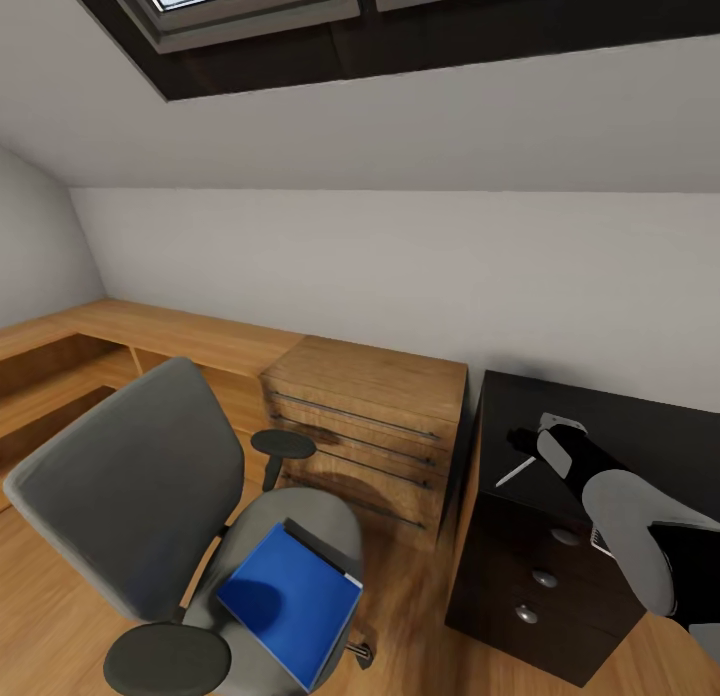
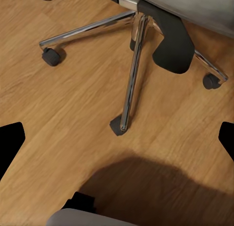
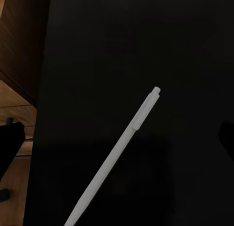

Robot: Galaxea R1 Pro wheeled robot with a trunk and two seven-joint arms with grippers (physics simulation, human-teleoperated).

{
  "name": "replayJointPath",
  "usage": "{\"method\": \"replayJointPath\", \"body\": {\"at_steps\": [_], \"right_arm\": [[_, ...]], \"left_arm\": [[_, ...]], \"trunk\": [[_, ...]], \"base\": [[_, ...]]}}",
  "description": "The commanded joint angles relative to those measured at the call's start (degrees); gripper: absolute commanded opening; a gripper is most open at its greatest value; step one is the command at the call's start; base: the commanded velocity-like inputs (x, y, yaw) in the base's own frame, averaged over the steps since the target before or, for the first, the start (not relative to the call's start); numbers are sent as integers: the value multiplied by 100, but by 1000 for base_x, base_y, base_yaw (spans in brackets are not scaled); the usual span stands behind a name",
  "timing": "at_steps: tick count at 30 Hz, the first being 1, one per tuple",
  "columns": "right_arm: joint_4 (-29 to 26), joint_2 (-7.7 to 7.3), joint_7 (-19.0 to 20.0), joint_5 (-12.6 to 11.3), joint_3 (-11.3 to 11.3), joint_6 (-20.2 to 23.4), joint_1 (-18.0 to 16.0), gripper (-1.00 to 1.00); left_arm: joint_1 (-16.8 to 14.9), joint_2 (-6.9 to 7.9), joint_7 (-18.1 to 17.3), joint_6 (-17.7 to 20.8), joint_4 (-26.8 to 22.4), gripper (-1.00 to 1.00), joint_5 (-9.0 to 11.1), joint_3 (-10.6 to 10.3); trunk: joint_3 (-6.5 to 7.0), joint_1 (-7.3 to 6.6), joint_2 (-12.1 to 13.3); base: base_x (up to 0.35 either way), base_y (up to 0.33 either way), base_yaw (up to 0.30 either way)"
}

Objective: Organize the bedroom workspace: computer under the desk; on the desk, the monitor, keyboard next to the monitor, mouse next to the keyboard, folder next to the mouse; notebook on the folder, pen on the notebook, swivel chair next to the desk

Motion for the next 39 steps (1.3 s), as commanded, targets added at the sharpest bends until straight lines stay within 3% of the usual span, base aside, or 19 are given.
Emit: {"method": "replayJointPath", "body": {"at_steps": [1, 9, 14, 16, 17, 24, 26, 36, 38, 39], "right_arm": [[-15, 0, -23, -22, -22, 31, -1, 100], [-44, 12, -7, -41, -15, 333, -2, 100], [-712, 78, 1, -87, -56, 1247, 1, 100], [-1083, 128, 3, -134, -73, 1709, 30, 100], [-1478, 163, -2, -192, -84, 2137, 190, 100], [-2602, 214, -23, -232, -82, 2432, 727, 100], [-2980, 336, -38, -218, -77, 2475, 950, 100], [-3070, 757, -111, -118, -27, 2474, 1099, 100], [-3069, 980, -191, 106, -23, 2470, 1128, 100], [-3068, 1015, -199, 155, -23, 2468, 1138, 100]], "left_arm": [[-2, 10, 45, -25, -7, 100, 53, -41], [-2, 16, 52, -21, -2, 100, 56, -41], [-2, 18, 53, -11, 1, 100, 63, -41], [-2, 18, 53, -9, 4, 100, 64, -41], [-2, 18, 55, -5, 37, 100, 65, -46], [-2, 14, 61, -2, 174, 100, 59, -65], [-2, 17, 62, -6, 200, 100, 57, -67], [-2, 18, 62, -22, 204, 100, 50, -68], [-2, 18, 62, -24, 204, 100, 48, -68], [-2, 18, 62, -24, 203, 100, 48, -68]], "trunk": [[-5, 0, -3], [-5, 0, -3], [-5, 0, -3], [-5, 0, -3], [-5, 0, -3], [-21, 0, -3], [-32, 0, -3], [-87, 0, -3], [-98, 0, -3], [-104, 0, -3]], "base": [[0, 0, 0], [0, 0, 0], [0, 0, 0], [0, 0, 0], [0, 0, 17], [0, 0, 122], [0, 0, 200], [0, 0, 208], [0, 0, 209], [0, 0, 209]]}}
